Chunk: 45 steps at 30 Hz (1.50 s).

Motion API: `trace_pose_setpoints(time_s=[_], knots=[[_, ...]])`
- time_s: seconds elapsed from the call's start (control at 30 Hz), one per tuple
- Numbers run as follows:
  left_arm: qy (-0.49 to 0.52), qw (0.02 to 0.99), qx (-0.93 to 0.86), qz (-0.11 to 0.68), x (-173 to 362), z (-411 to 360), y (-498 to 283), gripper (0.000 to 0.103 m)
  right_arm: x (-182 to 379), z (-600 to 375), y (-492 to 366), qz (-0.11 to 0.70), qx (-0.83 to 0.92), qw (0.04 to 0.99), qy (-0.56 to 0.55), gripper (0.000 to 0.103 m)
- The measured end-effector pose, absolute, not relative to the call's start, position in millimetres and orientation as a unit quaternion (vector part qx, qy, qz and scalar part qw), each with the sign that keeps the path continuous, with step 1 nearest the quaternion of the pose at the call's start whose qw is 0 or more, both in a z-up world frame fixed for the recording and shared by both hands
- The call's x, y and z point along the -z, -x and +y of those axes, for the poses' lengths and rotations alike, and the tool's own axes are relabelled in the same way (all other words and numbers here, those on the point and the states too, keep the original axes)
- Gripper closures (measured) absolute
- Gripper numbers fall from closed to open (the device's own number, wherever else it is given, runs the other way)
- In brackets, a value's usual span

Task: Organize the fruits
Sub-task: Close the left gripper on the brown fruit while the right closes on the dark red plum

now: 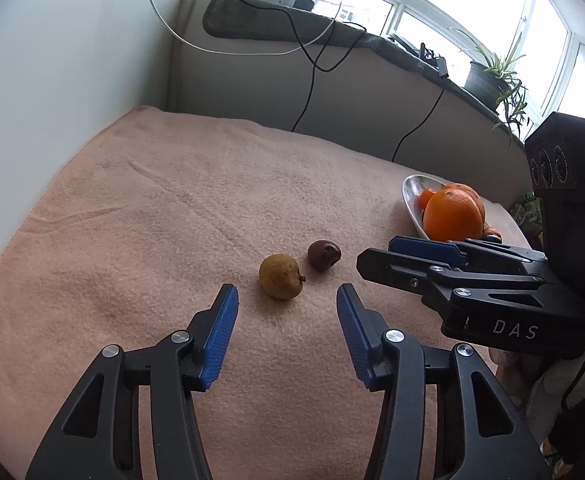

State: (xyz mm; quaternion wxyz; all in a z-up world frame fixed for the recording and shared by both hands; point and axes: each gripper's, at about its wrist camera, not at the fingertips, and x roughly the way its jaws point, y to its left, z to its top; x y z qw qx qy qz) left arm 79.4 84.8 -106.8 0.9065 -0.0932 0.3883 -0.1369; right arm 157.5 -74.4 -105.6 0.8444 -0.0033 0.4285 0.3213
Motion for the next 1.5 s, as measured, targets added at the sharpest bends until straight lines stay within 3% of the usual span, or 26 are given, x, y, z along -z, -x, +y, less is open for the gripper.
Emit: trace_pose_setpoints(time_s=[0.27,0.4,0.73,1.27,1.5], knots=[[0.088,0.904,0.138,0.395,111,84,-86,0.056,112,-65,-166,0.441,-0.322,0.838,0.011,0.054],[0.077,0.903,0.135,0.400,113,84,-92,0.060,113,-60,-170,0.443,-0.326,0.835,0.015,0.062],[0.056,0.900,0.137,0.411,118,77,-103,0.064,119,-53,-180,0.457,-0.329,0.826,0.008,0.067],[0.052,0.897,0.137,0.417,123,76,-113,0.075,125,-46,-189,0.467,-0.334,0.818,0.010,0.070],[0.053,0.897,0.138,0.416,122,77,-112,0.076,126,-42,-189,0.466,-0.342,0.816,0.011,0.078]])
